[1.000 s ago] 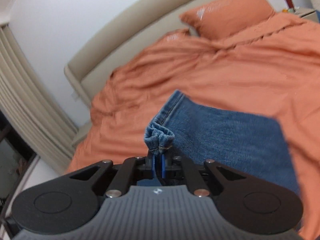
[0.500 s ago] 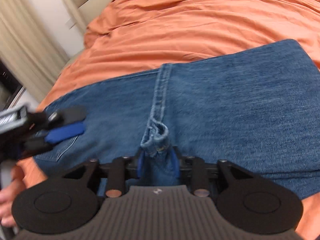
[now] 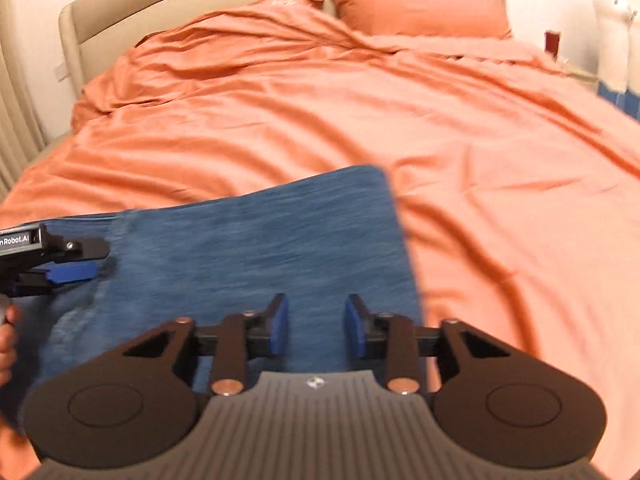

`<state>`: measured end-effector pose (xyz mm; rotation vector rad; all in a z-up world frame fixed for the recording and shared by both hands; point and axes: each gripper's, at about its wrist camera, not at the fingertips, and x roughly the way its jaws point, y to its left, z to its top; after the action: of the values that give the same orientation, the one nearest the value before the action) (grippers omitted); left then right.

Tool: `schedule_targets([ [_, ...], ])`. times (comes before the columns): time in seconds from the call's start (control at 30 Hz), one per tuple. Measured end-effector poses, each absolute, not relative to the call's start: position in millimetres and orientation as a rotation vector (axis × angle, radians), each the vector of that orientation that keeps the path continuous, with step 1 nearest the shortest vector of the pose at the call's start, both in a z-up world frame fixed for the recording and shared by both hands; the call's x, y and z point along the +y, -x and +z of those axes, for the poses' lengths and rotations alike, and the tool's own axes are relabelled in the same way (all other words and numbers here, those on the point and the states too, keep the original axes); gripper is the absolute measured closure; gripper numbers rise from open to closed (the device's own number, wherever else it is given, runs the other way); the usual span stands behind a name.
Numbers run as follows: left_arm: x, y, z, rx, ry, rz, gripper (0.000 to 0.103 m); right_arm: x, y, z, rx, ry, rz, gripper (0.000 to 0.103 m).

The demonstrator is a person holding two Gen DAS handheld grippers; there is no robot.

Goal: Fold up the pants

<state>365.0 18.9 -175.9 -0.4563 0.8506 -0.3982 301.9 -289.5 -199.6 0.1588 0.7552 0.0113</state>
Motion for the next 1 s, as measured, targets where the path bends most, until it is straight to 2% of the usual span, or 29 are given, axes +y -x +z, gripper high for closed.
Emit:
schedule_targets([
  [0.03,17,-367,-177,0.846,0.447,-0.404,0.032,-295,-304,-201,0.746,-0.154,0.002,0.082],
  [0.07,16,-368,-177,0.838,0.441,-0.424,0.038,-301,-306,-201,0.734,-0.156,-0.003,0.085],
  [0.13,12,-368,-176,0.827,0.417,-0.463,0.057,-310,-311,-201,0.714,-0.166,-0.004,0.085],
  [0.17,9,-368,-176,0.825,0.397,-0.465,0.075,-315,-312,-201,0.709,-0.169,-0.003,0.088],
  [0.2,7,-366,-175,0.810,0.371,-0.447,0.088,-318,-316,-201,0.704,-0.169,-0.005,0.089],
  [0.23,6,-362,-173,0.784,0.352,-0.441,0.091,-320,-320,-201,0.698,-0.169,-0.015,0.089],
  [0.3,1,-349,-161,0.714,0.293,-0.449,0.094,-323,-328,-202,0.679,-0.177,-0.035,0.094],
  [0.47,-8,-321,-123,0.614,0.195,-0.444,0.094,-326,-340,-193,0.648,-0.158,-0.053,0.098],
  [0.53,-4,-324,-126,0.647,0.207,-0.418,0.094,-327,-350,-192,0.641,-0.148,-0.066,0.103],
  [0.7,4,-340,-159,0.785,0.210,-0.374,0.094,-328,-374,-200,0.642,-0.174,-0.057,0.103],
  [1.0,0,-346,-173,0.827,0.171,-0.374,0.094,-331,-406,-237,0.735,-0.211,-0.040,0.103],
])
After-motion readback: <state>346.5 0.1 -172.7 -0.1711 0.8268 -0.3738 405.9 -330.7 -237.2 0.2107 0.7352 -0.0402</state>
